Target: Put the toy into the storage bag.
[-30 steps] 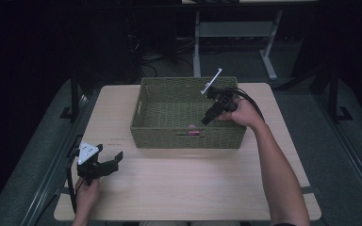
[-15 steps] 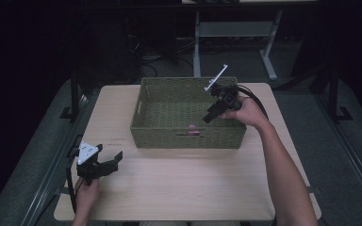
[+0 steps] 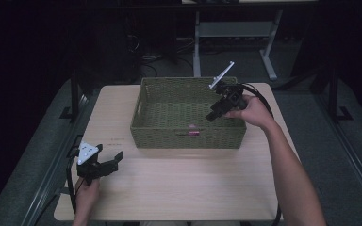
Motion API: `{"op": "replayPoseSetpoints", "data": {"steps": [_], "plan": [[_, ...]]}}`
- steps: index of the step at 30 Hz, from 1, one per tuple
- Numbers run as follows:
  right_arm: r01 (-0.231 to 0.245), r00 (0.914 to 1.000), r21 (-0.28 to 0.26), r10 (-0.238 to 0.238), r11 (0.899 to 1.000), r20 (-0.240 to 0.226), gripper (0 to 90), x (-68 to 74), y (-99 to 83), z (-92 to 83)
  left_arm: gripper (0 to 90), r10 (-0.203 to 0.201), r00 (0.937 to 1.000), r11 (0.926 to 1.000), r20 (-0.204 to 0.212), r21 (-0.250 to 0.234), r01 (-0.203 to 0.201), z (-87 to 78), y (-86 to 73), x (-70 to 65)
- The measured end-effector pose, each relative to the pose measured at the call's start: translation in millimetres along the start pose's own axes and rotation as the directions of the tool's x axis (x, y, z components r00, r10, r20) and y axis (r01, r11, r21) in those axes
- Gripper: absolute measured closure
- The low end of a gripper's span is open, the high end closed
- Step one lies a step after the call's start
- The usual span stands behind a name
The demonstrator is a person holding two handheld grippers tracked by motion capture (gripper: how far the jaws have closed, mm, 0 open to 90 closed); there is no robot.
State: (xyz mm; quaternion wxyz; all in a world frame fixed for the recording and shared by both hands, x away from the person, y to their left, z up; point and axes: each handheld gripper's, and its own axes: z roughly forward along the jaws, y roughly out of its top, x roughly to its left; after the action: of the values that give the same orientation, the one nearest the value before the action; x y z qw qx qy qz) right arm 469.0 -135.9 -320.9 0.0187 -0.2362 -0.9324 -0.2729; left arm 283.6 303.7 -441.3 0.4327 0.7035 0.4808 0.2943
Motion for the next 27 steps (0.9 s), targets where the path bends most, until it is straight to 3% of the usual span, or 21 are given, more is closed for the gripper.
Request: {"op": "replayPoseSetpoints", "data": {"steps": [27], "plan": [[0.007,0.9994,-0.046,-0.006,0.999,0.034,33.3,27.5,-32.2,-35.5,13.9,-0.002,1.0000,1.0000,0.007,0.002,0.002,0.3,-0.3,-0.6]]}}
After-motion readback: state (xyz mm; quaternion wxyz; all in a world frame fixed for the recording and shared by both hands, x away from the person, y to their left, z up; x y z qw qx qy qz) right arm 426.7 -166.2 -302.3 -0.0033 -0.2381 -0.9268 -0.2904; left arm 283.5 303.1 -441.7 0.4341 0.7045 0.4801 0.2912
